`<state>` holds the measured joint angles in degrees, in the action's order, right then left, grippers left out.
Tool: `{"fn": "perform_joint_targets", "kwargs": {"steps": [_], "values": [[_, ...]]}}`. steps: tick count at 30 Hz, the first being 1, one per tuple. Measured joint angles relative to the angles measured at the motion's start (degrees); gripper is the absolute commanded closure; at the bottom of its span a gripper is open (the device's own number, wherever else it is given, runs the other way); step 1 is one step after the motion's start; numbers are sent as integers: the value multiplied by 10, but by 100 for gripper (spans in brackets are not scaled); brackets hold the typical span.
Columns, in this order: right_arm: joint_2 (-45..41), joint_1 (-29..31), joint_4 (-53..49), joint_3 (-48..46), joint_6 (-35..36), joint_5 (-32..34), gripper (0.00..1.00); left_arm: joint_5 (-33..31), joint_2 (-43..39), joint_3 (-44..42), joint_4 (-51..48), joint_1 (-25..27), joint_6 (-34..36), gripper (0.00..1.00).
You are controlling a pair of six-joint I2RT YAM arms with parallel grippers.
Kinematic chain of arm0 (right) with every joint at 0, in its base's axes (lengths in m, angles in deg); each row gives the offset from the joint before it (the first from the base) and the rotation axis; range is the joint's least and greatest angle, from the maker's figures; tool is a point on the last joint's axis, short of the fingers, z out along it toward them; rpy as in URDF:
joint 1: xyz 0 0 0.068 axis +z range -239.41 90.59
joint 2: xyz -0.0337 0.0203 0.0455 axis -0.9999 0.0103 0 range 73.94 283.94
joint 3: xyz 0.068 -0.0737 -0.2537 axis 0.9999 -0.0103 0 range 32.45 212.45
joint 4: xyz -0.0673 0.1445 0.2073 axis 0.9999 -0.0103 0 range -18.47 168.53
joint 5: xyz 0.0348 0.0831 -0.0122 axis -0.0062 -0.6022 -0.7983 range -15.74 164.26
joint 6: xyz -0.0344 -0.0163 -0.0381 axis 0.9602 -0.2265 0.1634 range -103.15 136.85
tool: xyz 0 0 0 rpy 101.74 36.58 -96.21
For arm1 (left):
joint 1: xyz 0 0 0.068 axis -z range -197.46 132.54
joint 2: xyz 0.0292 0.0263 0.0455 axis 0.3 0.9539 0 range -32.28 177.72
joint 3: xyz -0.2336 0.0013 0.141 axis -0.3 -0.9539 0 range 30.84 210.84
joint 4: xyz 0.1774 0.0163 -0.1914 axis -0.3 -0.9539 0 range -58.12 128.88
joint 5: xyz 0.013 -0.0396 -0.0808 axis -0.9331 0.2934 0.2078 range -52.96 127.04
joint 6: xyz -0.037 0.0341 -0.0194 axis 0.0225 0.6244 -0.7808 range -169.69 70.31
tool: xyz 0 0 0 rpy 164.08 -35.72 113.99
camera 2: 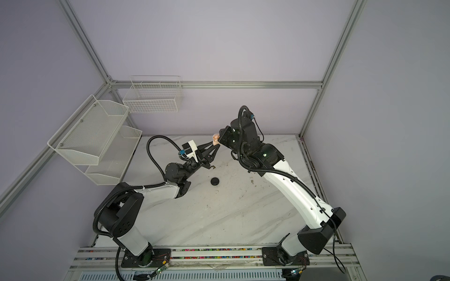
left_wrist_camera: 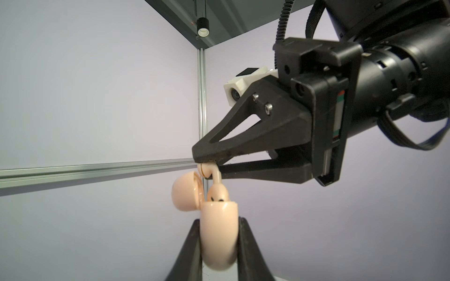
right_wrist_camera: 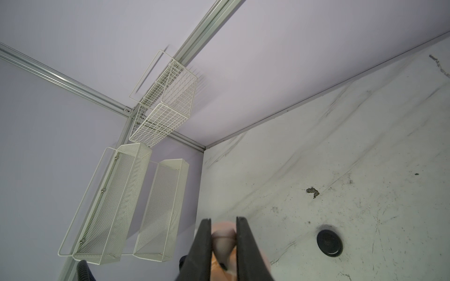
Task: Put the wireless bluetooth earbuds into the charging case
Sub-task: 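Lower the earbud stem-first into the case held by the left gripper, then open the right gripper to release the earbud into the case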
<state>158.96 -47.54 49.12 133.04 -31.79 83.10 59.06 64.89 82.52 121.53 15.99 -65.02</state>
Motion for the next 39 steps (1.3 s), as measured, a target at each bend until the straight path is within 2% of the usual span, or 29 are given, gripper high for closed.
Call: {"fn": "perform_joint_targets", "kwargs": {"steps": [25, 39], "values": [[-8, 0, 28, -37, -21, 4, 85, -3, 0, 0, -10, 0, 2, 100], [-6, 6, 12, -21, -36, -10, 85, -7, 0, 0, -7, 0, 24, 100]]}}
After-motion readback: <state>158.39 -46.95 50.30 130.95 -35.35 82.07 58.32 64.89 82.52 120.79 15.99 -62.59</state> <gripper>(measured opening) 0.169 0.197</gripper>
